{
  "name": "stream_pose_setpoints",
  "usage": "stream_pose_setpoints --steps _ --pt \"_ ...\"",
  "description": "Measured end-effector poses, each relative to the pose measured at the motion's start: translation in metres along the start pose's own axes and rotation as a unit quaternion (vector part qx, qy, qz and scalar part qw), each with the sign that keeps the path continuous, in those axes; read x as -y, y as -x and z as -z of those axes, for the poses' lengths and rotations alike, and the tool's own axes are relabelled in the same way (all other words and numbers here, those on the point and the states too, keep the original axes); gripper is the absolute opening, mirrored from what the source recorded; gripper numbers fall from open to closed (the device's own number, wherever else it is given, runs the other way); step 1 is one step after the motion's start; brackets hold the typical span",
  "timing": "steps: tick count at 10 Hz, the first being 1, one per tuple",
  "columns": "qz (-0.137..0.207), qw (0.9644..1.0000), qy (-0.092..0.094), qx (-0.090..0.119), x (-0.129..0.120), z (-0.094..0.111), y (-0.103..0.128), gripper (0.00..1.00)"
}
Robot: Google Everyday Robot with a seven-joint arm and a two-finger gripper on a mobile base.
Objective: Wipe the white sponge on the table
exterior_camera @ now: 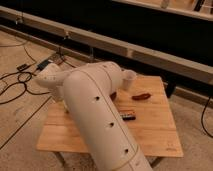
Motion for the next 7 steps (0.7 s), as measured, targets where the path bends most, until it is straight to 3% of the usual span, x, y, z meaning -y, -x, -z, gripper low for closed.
stream_pose_setpoints --steps 4,7 --pt "0.031 0.9988 0.019 -0.032 -0.029 -0.006 -0.039 0.0" --pt "0.022 0.9979 0.018 -0.058 -0.015 -0.011 -0.068 0.0"
